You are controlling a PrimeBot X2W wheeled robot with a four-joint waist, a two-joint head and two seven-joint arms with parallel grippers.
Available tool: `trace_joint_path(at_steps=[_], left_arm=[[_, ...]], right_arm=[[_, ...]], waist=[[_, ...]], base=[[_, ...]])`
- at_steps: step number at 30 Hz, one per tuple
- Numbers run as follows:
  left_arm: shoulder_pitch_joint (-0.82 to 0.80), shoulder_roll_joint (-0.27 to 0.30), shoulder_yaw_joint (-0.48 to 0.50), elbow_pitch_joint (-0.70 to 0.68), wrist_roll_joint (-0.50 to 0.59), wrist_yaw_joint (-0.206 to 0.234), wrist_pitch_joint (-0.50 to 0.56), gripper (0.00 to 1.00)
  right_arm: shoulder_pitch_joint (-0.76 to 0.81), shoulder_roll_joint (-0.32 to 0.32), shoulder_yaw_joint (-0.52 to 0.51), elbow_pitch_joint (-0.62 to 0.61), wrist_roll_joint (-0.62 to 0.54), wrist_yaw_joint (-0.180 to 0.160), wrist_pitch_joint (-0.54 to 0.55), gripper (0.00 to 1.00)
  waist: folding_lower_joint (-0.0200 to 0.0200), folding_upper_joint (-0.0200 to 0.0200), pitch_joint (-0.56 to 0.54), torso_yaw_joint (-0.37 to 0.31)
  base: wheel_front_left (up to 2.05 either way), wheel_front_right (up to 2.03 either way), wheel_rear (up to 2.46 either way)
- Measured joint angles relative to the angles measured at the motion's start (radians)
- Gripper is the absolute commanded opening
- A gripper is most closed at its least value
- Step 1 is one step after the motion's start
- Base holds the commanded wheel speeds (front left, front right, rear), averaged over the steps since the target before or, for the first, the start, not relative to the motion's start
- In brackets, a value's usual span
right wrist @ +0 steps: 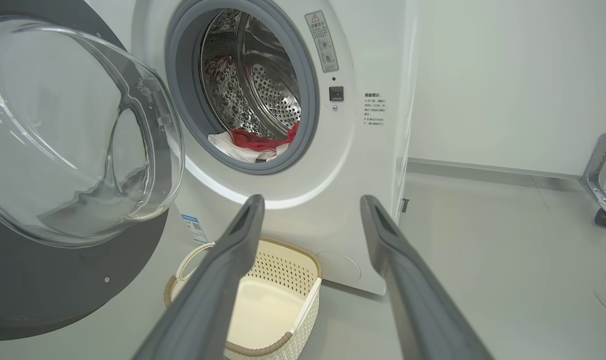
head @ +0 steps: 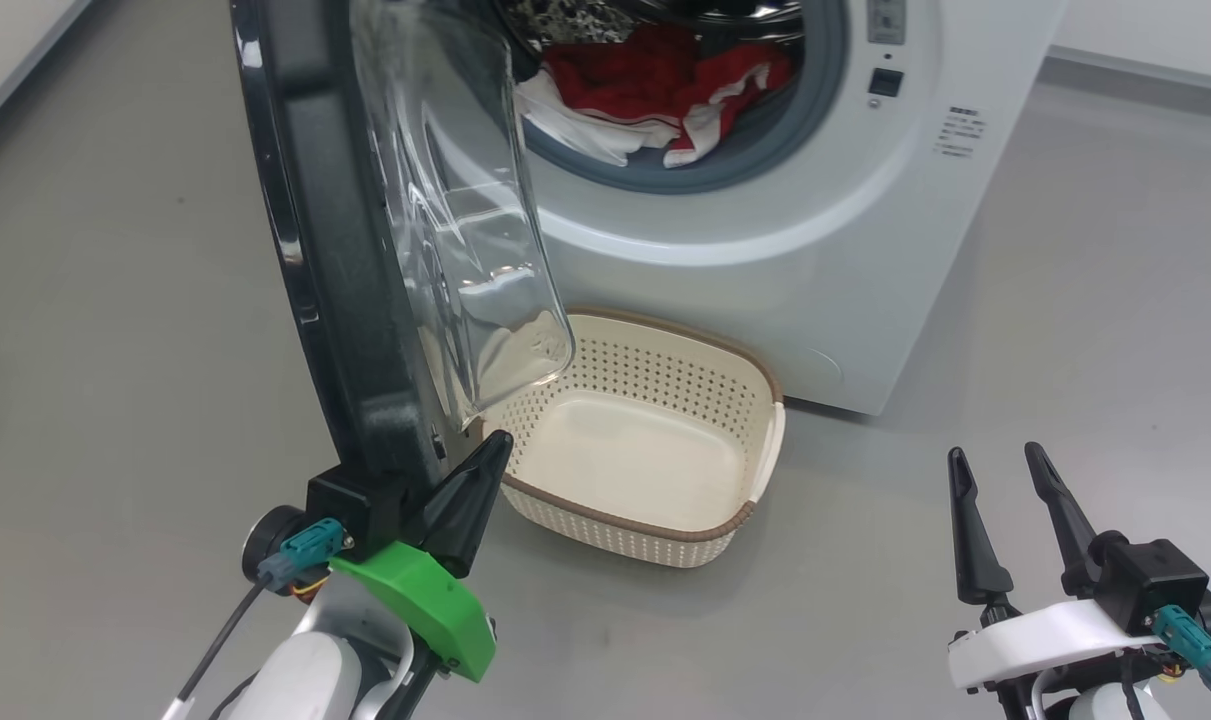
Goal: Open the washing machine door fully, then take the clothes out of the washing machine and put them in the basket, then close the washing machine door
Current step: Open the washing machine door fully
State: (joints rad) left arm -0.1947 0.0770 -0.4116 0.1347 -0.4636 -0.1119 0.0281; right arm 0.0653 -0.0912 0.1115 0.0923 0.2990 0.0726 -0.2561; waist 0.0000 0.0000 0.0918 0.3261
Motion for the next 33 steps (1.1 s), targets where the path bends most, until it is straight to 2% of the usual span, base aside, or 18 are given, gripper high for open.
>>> trace_joint_path(at_steps=[16,33], left_arm=[[0.000,0.007,0.052,0.019,-0.011,0.019,-0.022,0.00],[0.023,0.049,0.225,0.052,-0.084,0.076,-0.088,0.00]], right_arm=[[0.000,0.004,0.018,0.013,-0.012,0.010,0.000,1.00],[-0.027,-0.001,0.056,0.021,-0.040,0.022,0.000,1.00]], waist=[[0.0000,0.0000,0.000,0.126],[0.0000,0.0000,0.067,0.137]], base=[[0.00,0.00,0.00],[0.00,0.00,0.00]])
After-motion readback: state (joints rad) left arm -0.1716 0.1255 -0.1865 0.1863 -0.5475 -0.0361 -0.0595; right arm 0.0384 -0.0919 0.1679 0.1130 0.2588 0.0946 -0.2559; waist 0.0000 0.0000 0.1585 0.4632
